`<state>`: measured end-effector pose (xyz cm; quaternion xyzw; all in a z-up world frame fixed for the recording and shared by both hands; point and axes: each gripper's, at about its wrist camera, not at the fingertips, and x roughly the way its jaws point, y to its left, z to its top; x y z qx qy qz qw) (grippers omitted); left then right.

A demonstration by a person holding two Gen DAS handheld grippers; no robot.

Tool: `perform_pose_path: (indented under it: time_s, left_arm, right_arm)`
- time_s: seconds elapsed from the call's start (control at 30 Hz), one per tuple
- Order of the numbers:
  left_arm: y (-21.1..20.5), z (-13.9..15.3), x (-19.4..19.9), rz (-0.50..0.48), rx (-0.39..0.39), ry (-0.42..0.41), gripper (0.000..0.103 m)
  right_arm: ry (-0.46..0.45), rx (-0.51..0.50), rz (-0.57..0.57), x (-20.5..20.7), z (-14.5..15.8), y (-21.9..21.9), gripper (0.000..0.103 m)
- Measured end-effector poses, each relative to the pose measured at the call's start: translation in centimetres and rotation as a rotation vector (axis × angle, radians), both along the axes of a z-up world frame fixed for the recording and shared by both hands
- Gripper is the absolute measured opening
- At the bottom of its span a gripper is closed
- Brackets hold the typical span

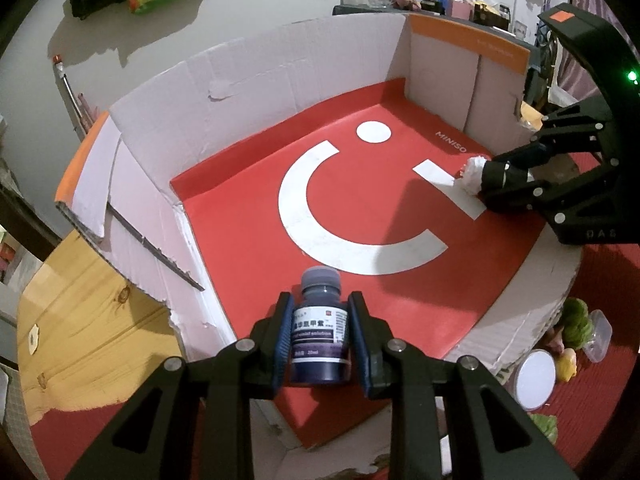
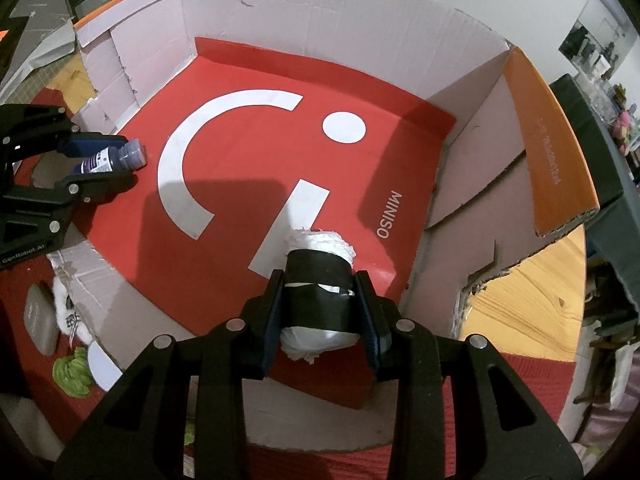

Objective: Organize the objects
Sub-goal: 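Carry the blue bottle and the black-and-white roll into the box with both tools, then open the left tool releasing the bottle while the right tool releases the roll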

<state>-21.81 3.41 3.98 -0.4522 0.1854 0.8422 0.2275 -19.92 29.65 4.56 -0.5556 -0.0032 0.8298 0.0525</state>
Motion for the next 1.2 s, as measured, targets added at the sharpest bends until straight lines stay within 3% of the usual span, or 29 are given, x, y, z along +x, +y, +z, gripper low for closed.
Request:
perform_pose_path:
  time_s: [0.53,0.7,1.2]
  left_arm:
    - [0.1,0.1,0.0,0.009,-0.005,0.012,0.036]
    - [0.0,0.2,-0.1,0.013,0.001,0.011,0.038]
    - [0.0,0.3,0.0,0.021,0.01,0.014,0.046]
  right_arm:
    - [-0.002,0.002,-0.003,0.3,0.2,-0.1,0.034]
    - [0.004,0.015,-0.006,0.5,0.3,-0.1,0.044]
    - [0.015,0.003,-0.014,1.8,1.2,-0.1,0.045]
